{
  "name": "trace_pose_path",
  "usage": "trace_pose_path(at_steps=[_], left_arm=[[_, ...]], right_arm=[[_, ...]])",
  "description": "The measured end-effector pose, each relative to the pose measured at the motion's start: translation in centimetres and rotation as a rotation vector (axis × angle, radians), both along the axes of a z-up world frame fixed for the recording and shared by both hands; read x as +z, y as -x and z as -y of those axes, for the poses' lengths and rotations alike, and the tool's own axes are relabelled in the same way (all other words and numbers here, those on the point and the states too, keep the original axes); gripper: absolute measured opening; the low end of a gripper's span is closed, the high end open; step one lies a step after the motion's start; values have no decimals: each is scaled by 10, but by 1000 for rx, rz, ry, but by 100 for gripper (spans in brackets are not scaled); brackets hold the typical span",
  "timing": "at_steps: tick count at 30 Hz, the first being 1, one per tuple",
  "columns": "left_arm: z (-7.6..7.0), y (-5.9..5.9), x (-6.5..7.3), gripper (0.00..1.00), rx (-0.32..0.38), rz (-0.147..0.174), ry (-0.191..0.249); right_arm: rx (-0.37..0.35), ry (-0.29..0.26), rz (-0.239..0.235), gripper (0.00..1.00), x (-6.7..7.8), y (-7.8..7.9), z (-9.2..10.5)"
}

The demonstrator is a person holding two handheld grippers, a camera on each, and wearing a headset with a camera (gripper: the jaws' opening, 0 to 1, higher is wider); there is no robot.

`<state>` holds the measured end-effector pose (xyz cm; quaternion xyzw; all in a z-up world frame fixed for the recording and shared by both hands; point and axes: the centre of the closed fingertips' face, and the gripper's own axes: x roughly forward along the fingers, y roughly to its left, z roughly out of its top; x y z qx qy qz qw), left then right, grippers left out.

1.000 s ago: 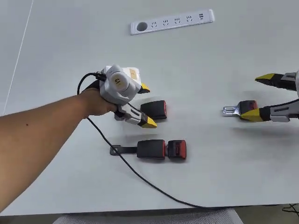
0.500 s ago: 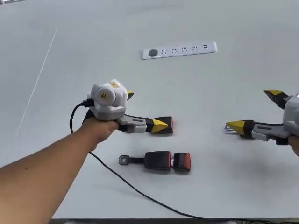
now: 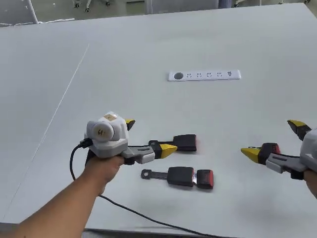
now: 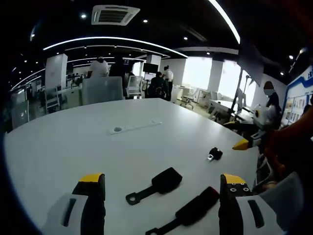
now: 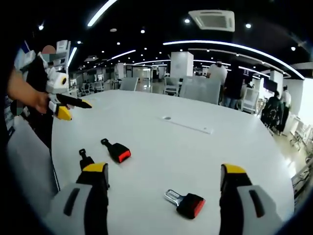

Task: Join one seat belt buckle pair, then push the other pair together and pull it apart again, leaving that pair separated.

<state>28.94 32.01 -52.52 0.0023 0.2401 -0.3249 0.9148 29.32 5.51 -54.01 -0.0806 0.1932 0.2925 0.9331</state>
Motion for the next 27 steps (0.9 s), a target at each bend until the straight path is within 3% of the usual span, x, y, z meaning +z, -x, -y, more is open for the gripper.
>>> trace_pose_path(at_steps=[3,5,8,16,20,27], left_arm=[[-9,12,6,100,3,24,11],[-14,23,7,100,-9,18,14],[-22,38,8,100,-21,33,-7],[-60,67,5,100,-2,18,-29],[-69,72,3,100,36,5,24],[-70,77,-3,100,21,-11,7]], right_arm=[[0,6,5,96,0,12,-4],[2,0,5,98,0,21,-6],[15,12,7,98,0,35,-7],[46,48,-5,100,-4,62,1],[51,59,-22,100,-9,70,4],[61,74,-40,100,-11,76,4]])
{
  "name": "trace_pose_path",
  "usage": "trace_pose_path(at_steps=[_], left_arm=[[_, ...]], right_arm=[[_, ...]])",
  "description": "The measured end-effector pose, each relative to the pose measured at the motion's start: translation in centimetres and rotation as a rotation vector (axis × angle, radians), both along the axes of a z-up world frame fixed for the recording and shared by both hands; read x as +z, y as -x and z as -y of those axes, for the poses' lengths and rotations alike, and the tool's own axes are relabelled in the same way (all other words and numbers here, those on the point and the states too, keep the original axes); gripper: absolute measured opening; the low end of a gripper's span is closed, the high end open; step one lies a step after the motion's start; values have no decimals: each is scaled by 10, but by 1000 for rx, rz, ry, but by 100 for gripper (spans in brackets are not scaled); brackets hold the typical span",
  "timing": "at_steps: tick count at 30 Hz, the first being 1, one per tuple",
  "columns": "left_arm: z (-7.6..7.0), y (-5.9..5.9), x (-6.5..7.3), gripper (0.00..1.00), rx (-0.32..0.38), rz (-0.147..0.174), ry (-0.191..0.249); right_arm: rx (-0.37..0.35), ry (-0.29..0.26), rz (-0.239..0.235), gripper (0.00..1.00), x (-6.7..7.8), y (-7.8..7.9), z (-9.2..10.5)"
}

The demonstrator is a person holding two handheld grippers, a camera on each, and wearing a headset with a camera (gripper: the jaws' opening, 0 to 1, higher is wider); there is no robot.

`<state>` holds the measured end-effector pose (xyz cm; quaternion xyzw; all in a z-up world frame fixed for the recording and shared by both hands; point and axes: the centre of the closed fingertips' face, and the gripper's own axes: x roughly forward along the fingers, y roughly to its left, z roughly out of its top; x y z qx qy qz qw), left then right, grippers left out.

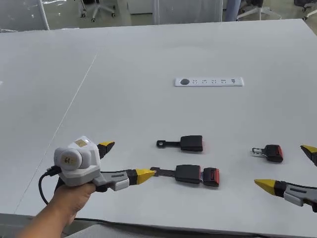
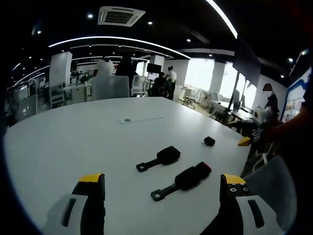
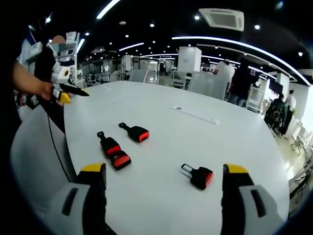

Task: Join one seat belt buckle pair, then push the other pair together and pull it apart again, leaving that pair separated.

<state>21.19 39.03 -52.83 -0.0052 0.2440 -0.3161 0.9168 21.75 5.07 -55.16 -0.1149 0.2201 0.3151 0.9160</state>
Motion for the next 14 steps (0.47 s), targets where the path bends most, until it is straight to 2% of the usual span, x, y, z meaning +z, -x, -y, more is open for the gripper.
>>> trace_pose_path(at_steps=[2,7,14], left_arm=[[0,1,-3,100,-18,-2,-31],[6,3,0,100,-52,18,-39],[10,4,-3,100,-61,7,-54]], right_arm=[[7,9,-1,100,-1,0,0],[5,6,3,100,0,-3,1],[-7,8,-13,100,-5,-1,5]])
